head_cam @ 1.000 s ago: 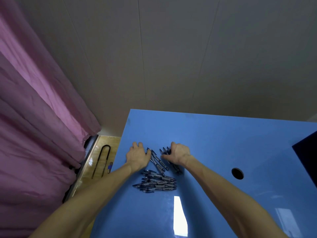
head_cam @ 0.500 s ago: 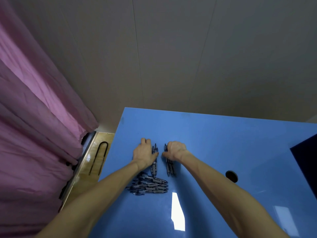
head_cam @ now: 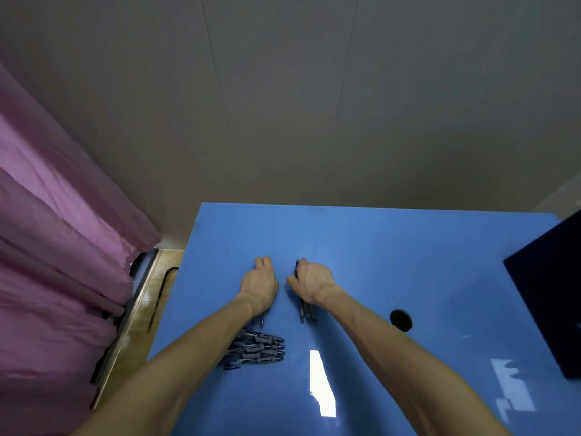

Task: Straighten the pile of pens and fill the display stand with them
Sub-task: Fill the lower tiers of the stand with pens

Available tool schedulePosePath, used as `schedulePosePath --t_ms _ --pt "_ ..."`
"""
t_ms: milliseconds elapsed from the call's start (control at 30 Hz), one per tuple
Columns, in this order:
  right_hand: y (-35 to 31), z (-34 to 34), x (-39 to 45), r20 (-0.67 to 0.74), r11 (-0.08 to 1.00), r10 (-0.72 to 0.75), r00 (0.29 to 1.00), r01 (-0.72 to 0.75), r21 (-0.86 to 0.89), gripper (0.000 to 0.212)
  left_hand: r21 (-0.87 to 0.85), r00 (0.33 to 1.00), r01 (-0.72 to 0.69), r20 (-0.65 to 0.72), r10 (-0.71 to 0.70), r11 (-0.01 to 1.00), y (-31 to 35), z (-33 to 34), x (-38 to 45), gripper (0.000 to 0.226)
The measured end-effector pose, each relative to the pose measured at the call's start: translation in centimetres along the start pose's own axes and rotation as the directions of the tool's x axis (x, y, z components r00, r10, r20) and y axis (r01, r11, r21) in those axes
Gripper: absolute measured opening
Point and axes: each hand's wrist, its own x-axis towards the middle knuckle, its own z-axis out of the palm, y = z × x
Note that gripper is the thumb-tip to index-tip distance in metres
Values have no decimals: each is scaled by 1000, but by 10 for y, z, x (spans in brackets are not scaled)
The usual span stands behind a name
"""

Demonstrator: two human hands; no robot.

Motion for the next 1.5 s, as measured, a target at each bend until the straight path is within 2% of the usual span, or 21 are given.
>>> schedulePosePath --t_ms 133,267,467,600,800,1067,1200,1333,1500 --pt "24 -5 -4 -55 999 5 998 -2 40 28 -133 999 -44 -23 41 990 -4 -2 5 23" --pt "37 -10 -6 -55 991 47 997 -40 128 22 -104 992 -124 -20 122 987 -5 -2 4 21" --pt "38 -11 -9 8 987 11 1000 -12 161 24 -9 951 -304 53 304 953 -20 -7 4 26" --pt "38 -11 -14 22 989 -30 999 27 148 23 -51 938 -333 84 336 942 -27 -7 5 24" --pt "44 -5 -15 48 983 -20 999 11 181 25 -67 911 -374 160 380 925 -36 -15 7 31" --pt "43 -7 -11 -12 989 -44 999 46 140 18 4 918 -350 199 342 937 -24 -29 0 13" --pt "41 -11 -9 -52 985 -56 997 64 160 18 -41 932 -337 124 339 941 -24 -38 -5 12" --pt "42 -11 -9 -98 979 -41 994 60 194 17 -190 953 -302 -18 304 934 -30 -48 -7 16" --pt "42 -9 -15 -107 968 -26 994 52 246 18 -387 973 -230 -59 225 893 -36 -49 -8 20"
